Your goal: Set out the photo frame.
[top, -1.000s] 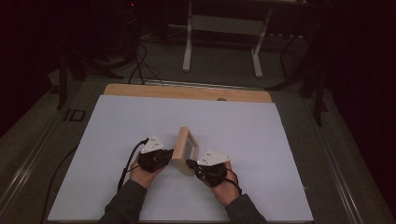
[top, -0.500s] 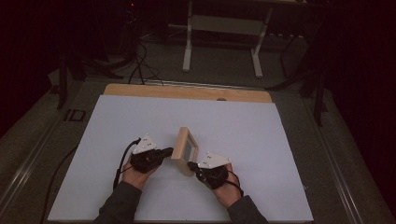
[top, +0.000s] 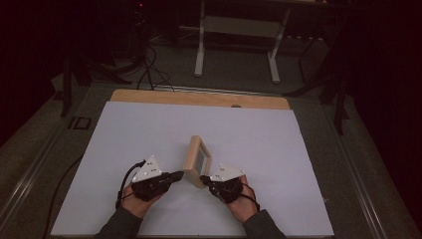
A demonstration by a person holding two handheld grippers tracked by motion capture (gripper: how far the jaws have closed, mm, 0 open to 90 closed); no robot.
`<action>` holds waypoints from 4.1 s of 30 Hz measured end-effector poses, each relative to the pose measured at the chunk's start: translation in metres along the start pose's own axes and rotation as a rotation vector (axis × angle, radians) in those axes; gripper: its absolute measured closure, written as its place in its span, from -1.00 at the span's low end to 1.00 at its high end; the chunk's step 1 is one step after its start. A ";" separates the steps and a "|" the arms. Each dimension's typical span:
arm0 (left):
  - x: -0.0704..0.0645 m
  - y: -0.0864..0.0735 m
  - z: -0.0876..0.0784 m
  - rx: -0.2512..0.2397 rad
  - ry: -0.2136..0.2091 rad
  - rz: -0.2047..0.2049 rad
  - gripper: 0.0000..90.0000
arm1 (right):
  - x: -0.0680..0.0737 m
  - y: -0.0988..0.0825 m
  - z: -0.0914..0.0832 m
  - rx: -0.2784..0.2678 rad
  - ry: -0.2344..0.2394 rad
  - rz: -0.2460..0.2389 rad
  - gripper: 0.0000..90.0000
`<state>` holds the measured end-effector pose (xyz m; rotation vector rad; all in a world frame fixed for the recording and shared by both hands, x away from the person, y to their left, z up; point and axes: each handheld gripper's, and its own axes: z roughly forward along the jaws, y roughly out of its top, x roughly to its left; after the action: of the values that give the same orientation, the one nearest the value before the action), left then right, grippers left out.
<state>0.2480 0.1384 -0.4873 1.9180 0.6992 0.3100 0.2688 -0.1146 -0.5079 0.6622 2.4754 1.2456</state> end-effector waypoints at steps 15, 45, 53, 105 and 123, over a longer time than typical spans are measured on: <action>0.001 0.000 0.006 0.020 0.006 -0.003 1.00 | -0.020 0.004 -0.001 -0.009 -0.048 0.037 0.99; 0.006 0.001 -0.006 -0.078 0.049 -0.043 0.50 | -0.021 0.005 0.000 -0.014 -0.009 0.024 0.90; 0.008 0.002 -0.005 -0.069 0.068 -0.043 0.56 | -0.008 0.004 0.012 0.021 0.024 -0.020 0.92; 0.025 0.002 0.010 -0.023 0.091 -0.112 0.22 | -0.001 0.015 0.031 0.045 0.065 -0.056 0.88; 0.029 0.008 0.027 -0.027 0.124 -0.186 0.27 | -0.002 0.016 0.036 0.044 0.073 -0.041 0.88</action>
<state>0.2875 0.1328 -0.4946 1.8042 0.9442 0.3220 0.2908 -0.0834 -0.5158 0.5839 2.5691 1.2248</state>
